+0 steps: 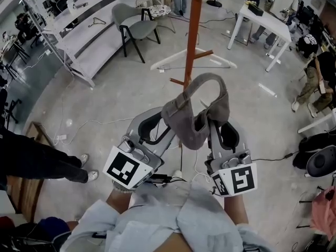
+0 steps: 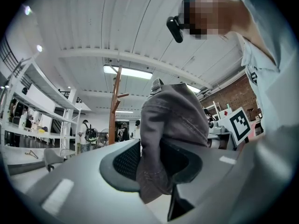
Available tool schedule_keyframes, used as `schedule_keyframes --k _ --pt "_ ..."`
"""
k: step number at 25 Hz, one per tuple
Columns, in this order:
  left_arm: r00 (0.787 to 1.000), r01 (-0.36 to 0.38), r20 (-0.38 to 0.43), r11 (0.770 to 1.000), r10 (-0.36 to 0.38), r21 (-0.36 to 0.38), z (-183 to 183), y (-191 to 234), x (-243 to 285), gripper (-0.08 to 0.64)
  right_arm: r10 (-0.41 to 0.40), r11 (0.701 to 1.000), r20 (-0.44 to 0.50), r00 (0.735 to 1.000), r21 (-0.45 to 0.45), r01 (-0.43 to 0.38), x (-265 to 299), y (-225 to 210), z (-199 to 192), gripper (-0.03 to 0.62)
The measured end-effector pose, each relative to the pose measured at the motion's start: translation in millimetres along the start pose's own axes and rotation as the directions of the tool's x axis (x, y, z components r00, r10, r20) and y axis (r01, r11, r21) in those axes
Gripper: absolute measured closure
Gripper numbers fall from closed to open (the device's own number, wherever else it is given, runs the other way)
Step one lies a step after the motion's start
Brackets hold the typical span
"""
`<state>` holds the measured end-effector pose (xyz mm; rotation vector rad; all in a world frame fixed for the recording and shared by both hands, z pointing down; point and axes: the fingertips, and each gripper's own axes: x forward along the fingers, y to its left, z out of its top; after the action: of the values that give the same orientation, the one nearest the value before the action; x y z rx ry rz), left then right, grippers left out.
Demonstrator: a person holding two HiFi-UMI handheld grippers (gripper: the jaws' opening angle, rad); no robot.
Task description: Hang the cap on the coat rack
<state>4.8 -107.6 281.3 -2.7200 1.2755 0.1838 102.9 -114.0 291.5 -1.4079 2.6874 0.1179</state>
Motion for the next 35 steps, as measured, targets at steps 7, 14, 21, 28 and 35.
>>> schedule_keyframes --k 7,14,21,28,35 --pt "1.000 -0.001 -0.011 1.000 0.001 -0.003 2 12 23 0.430 -0.002 1.000 -0.010 1.000 0.014 0.002 18 -19 3 0.522" --pt "1.000 0.024 -0.004 1.000 -0.024 -0.006 4 26 36 0.430 -0.028 1.000 -0.014 1.000 -0.001 0.028 35 -27 6 0.522" --pt "0.999 0.044 0.005 0.999 -0.044 -0.011 8 42 51 0.431 -0.034 0.999 -0.015 0.999 0.025 0.034 54 -37 8 0.522" --pt "0.997 0.075 0.005 0.997 -0.075 0.005 16 68 68 0.433 -0.035 0.999 -0.024 0.999 0.024 0.035 84 -45 14 0.522" --pt "0.995 0.101 0.022 0.995 -0.102 0.018 28 86 90 0.433 -0.043 0.999 -0.020 0.999 -0.019 0.043 108 -60 28 0.522"
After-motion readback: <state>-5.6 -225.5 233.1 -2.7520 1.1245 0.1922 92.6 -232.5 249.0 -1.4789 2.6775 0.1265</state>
